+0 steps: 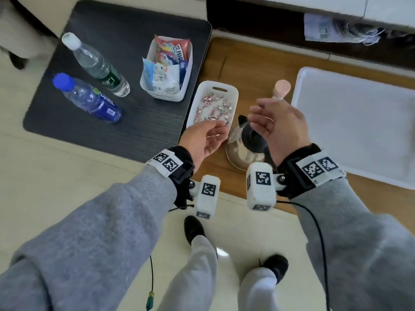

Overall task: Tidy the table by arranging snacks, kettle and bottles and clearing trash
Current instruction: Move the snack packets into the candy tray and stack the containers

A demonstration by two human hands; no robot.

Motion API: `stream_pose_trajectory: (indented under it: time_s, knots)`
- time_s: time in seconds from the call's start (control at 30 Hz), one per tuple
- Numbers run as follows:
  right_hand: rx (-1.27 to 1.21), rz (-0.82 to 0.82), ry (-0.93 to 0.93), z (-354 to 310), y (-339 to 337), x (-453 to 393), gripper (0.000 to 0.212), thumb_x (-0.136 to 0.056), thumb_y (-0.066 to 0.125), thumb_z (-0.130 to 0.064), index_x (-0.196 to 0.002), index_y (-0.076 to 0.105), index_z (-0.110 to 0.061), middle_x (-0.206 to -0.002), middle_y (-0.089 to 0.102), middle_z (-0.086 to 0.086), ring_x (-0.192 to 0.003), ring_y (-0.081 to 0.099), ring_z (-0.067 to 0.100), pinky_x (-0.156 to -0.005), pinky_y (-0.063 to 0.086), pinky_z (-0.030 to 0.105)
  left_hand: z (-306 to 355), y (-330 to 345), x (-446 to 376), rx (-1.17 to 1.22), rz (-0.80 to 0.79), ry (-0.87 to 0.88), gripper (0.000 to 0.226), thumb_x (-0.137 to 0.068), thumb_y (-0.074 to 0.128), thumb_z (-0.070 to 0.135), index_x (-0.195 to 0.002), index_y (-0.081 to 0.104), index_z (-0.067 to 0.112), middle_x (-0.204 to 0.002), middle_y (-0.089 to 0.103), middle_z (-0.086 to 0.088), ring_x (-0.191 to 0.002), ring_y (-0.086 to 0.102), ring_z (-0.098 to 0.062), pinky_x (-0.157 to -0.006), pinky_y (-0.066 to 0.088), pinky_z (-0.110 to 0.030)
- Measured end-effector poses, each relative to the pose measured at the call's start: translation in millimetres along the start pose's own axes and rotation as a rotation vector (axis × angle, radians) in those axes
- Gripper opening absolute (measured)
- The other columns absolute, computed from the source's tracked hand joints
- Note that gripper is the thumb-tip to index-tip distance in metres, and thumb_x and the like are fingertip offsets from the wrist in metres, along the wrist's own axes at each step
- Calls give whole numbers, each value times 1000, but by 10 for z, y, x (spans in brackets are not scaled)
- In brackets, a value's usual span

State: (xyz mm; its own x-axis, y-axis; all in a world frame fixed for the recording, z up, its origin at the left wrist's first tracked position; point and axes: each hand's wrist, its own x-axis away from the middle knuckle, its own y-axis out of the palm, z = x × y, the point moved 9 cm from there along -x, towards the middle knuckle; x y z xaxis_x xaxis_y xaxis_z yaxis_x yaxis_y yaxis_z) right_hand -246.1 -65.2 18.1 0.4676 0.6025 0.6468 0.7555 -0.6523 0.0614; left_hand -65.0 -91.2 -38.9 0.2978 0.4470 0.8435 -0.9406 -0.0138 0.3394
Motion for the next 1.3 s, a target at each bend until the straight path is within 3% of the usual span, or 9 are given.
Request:
stream_pose_trajectory:
  time_s: [0.4,0.7,0.77,0.83,1.1,1.2,1.3]
  knots:
    - [-10,34,94,170,-139,-123,17,-98,56,-9,-103,71,-3,-89,73,12,-73,71,19,-71,59,29,309,170,-192,-7,75,119,23,-98,54,18,-115,67,9,-95,71,-2,-82,68,-10,-72,54,-21]
    - [-54,125,227,629,-342,-194,7,-97,63,-10,-93,69,-10,-91,72,8,-80,72,21,-74,60,29,253,187,-343,-169,209,149,20,-96,55,17,-114,61,13,-104,62,3,-100,60,-10,-86,51,-23]
    - [-31,129,217,606,-356,-258,7,-97,62,-11,-101,69,-11,-94,70,7,-85,72,22,-79,61,31,355,252,-370,-229,233,176,10,-97,51,16,-94,61,18,-92,57,4,-87,56,-8,-85,47,-25]
    - [-3,153,203,556,-390,-321,7,-98,62,-13,-100,68,-14,-91,69,3,-88,72,21,-86,61,34,430,364,-399,-308,201,201,19,-96,49,14,-80,55,23,-81,50,7,-73,48,-4,-74,42,-22]
    - [-5,85,225,537,-242,-403,11,-96,63,-8,-94,60,-19,-100,68,6,-105,74,29,-97,60,41,482,455,-461,-353,110,222,21,-95,48,10,-83,50,28,-87,50,9,-76,47,-3,-74,39,-20]
    - [24,40,187,535,-121,-403,11,-91,68,-2,-96,65,-12,-103,72,14,-108,73,34,-99,59,43,494,441,-447,-375,61,189,21,-94,48,7,-78,52,19,-75,49,3,-61,45,-6,-71,38,-23]
    - [145,10,143,499,4,-366,27,-82,78,-5,-108,73,-8,-106,76,23,-97,74,32,-98,59,48,593,370,-393,-407,52,223,28,-95,45,-2,-112,63,10,-101,66,-4,-85,62,-9,-78,47,-19]
